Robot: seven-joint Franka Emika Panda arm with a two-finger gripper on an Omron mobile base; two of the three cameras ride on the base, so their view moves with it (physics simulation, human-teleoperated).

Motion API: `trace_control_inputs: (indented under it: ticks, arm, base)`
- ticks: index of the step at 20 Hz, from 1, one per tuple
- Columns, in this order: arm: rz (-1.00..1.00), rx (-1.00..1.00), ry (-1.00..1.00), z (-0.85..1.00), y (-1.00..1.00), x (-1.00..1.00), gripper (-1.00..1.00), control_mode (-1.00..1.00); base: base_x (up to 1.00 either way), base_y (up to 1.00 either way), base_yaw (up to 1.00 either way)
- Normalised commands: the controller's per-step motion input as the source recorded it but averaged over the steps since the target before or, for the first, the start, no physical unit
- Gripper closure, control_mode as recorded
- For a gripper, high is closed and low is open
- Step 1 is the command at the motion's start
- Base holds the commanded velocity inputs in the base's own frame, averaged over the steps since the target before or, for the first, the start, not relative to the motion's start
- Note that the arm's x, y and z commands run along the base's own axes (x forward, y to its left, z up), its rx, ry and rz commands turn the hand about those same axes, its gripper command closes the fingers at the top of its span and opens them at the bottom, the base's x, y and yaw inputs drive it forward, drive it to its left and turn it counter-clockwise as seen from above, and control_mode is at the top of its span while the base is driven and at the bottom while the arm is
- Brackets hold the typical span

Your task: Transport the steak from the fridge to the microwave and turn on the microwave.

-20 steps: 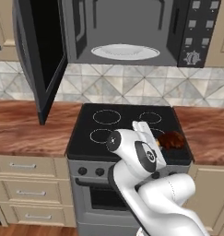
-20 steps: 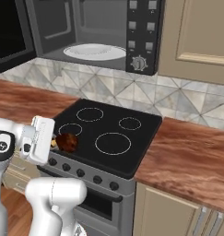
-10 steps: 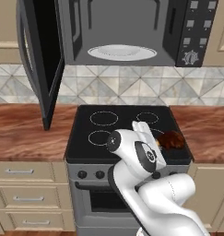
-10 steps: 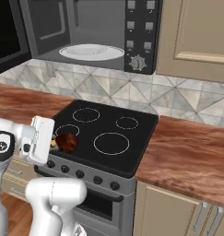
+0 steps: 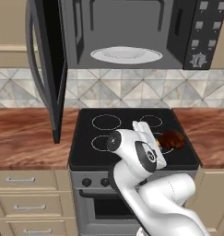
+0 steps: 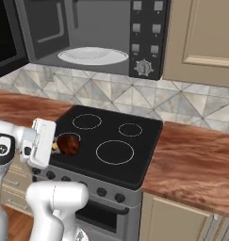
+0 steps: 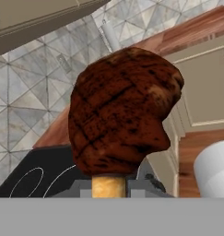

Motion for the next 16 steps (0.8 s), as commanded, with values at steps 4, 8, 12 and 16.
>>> trace_control_inputs:
  ticks: [4,8,12,16]
  arm:
    - [0.0,0.0,0.0,0.0,0.0,0.0,1.0,1.0]
    - [0.0,0.0,0.0,0.0,0.0,0.0,1.0,1.0]
    - [0.0,0.0,0.0,0.0,0.0,0.0,1.0,1.0]
    - [0.0,-0.03,-0.02,0.0,0.09,0.01,1.0,-1.0]
  base:
    - [0.49,0.28,0.0]
    - [0.34,0.28,0.0]
    - [0.18,0.32,0.0]
    - [0.05,0.15,0.0]
